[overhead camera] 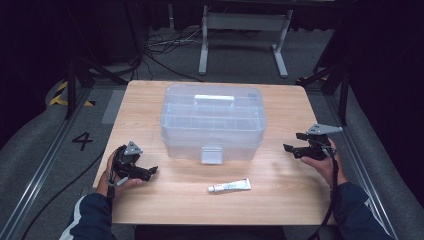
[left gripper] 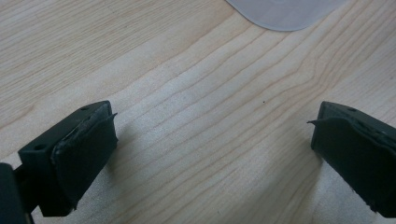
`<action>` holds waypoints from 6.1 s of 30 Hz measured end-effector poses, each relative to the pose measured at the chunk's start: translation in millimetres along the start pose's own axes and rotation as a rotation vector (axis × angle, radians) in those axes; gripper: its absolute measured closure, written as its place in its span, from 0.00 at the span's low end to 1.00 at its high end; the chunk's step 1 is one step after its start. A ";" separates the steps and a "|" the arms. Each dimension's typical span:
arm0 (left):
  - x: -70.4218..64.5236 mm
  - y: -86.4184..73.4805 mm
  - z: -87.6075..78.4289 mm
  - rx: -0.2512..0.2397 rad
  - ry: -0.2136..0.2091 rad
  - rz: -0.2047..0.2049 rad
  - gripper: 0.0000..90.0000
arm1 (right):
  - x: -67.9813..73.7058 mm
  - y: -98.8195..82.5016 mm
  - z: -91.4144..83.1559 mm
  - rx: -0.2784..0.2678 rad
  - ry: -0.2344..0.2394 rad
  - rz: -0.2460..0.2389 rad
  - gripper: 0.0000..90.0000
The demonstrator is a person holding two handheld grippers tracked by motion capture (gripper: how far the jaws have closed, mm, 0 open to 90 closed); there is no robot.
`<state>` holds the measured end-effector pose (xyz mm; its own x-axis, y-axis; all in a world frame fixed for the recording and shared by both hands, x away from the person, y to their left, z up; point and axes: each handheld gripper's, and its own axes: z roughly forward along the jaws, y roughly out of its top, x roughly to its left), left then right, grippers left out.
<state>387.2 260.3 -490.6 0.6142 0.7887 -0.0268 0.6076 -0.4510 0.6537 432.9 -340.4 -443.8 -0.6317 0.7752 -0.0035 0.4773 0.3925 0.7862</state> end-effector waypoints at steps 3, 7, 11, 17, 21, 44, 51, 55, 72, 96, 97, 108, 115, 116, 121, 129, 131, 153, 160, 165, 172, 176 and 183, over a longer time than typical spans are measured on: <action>0.1 0.0 -0.1 0.001 0.000 0.001 0.00 | 4.9 6.1 -4.4 -0.018 0.001 -0.014 0.28; 0.1 0.0 -0.1 0.001 0.000 0.001 0.00 | 11.3 13.9 -12.6 -0.045 0.008 -0.038 0.29; 0.0 -0.1 -0.1 0.001 0.001 0.000 0.00 | 16.2 21.0 -20.5 -0.068 0.012 -0.054 0.29; -0.2 -0.2 -0.1 0.000 0.003 -0.002 0.00 | 24.7 32.9 -29.1 -0.106 0.045 -0.084 0.30; -1.7 0.1 0.2 -0.001 0.013 -0.015 0.00 | 31.0 45.1 -34.3 -0.135 0.066 -0.118 0.30; -6.1 21.4 -3.0 -0.018 -0.019 0.023 0.19 | 60.8 130.0 -38.1 -0.180 0.103 -0.245 0.37; -16.2 44.3 -8.4 -0.082 -0.017 0.070 0.17 | 80.0 157.3 -20.4 -0.151 0.120 -0.303 0.38; -21.6 53.5 -7.3 -0.094 -0.017 0.103 0.18 | 88.7 170.0 -4.4 -0.130 0.142 -0.317 0.38; -30.1 79.3 -5.8 -0.148 -0.053 0.145 0.18 | 104.9 201.1 35.2 -0.082 0.158 -0.348 0.52; -29.8 89.9 4.2 -0.145 -0.108 0.109 0.07 | 114.5 211.0 54.2 -0.016 0.165 -0.386 0.84; -30.1 89.8 3.9 -0.145 -0.106 0.111 0.08 | 114.9 210.5 53.7 -0.016 0.161 -0.386 0.84; -44.1 85.7 -0.8 -0.143 -0.118 0.123 0.12 | 113.2 200.2 42.2 -0.028 0.176 -0.383 0.84; -51.0 83.4 -5.5 -0.122 -0.102 0.157 0.16 | 114.4 195.3 34.1 -0.026 0.178 -0.377 0.85; -51.1 82.5 -6.0 -0.126 -0.106 0.152 0.18 | 113.7 195.7 33.8 -0.022 0.183 -0.369 0.85; -49.9 81.5 -7.2 -0.132 -0.107 0.152 0.20 | 112.9 198.2 33.3 -0.015 0.189 -0.363 0.85; -49.5 78.8 -12.2 -0.135 -0.105 0.149 0.25 | 107.6 204.9 32.5 -0.021 0.203 -0.339 0.84; -49.8 77.2 -15.0 -0.138 -0.099 0.151 0.26 | 106.5 207.2 32.7 -0.012 0.211 -0.342 0.84; -50.2 70.9 -41.5 -0.249 -0.098 0.133 0.42 | 100.6 220.3 33.5 0.007 0.214 -0.322 0.84; -52.9 73.3 -45.6 -0.276 -0.100 0.134 0.60 | 98.8 224.4 33.8 0.019 0.216 -0.314 0.83; -50.7 72.7 -46.6 -0.299 -0.112 0.110 0.68 | 98.3 226.1 33.9 0.023 0.216 -0.313 0.83; -51.9 73.9 -45.6 -0.316 -0.108 0.091 0.79 | 98.2 227.8 33.4 0.023 0.204 -0.314 0.82; -52.2 72.7 -44.3 -0.329 -0.108 0.094 0.89 | 98.3 227.8 33.3 0.020 0.202 -0.320 0.82; -52.8 72.1 -45.3 -0.347 -0.111 0.099 0.99 | 102.7 227.8 22.3 -0.019 0.157 -0.340 0.75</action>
<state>375.8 205.0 -407.8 0.7241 0.6894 -0.0198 0.3474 -0.3398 0.8740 490.4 -160.4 -278.8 -0.8387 0.5165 -0.1728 0.2140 0.6043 0.7675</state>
